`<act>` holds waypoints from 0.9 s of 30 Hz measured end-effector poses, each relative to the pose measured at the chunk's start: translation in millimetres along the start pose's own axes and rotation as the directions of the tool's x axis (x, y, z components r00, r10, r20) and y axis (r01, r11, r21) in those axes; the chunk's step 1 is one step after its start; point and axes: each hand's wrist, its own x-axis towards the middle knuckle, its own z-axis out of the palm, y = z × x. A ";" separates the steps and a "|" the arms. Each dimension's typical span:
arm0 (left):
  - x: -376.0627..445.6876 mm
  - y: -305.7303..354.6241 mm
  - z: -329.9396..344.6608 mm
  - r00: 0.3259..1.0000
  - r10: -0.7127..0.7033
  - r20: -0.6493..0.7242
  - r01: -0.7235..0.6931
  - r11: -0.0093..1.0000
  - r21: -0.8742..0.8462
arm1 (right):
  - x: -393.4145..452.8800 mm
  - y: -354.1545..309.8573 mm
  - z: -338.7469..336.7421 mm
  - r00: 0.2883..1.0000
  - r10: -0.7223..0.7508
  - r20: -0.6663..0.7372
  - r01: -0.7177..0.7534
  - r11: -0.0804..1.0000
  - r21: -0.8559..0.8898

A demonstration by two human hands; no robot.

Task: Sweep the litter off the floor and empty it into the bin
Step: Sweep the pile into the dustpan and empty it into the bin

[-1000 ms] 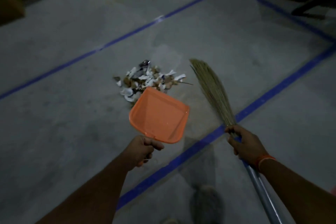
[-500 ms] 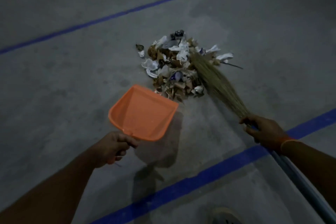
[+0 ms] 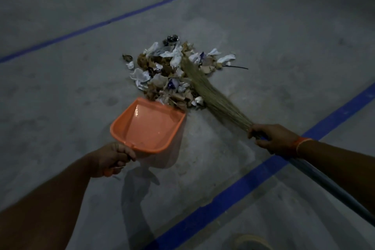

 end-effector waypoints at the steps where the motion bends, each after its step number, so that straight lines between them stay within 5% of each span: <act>1: -2.2 3.9 2.0 1.000 0.005 0.010 -0.005 1.000 0.017 | -2.2 -0.8 -0.3 1.000 -0.009 0.002 0.009 1.000 -0.010; 8: -2.5 10.7 3.7 0.998 0.001 0.064 -0.012 0.985 0.170 | -22.7 -22.9 12.5 1.000 -0.020 0.020 0.020 1.000 0.023; 27: -5.7 -29.3 28.4 0.996 0.075 0.042 -0.074 0.997 -0.028 | -113.1 -55.9 34.8 0.999 -0.033 0.039 0.030 0.995 0.095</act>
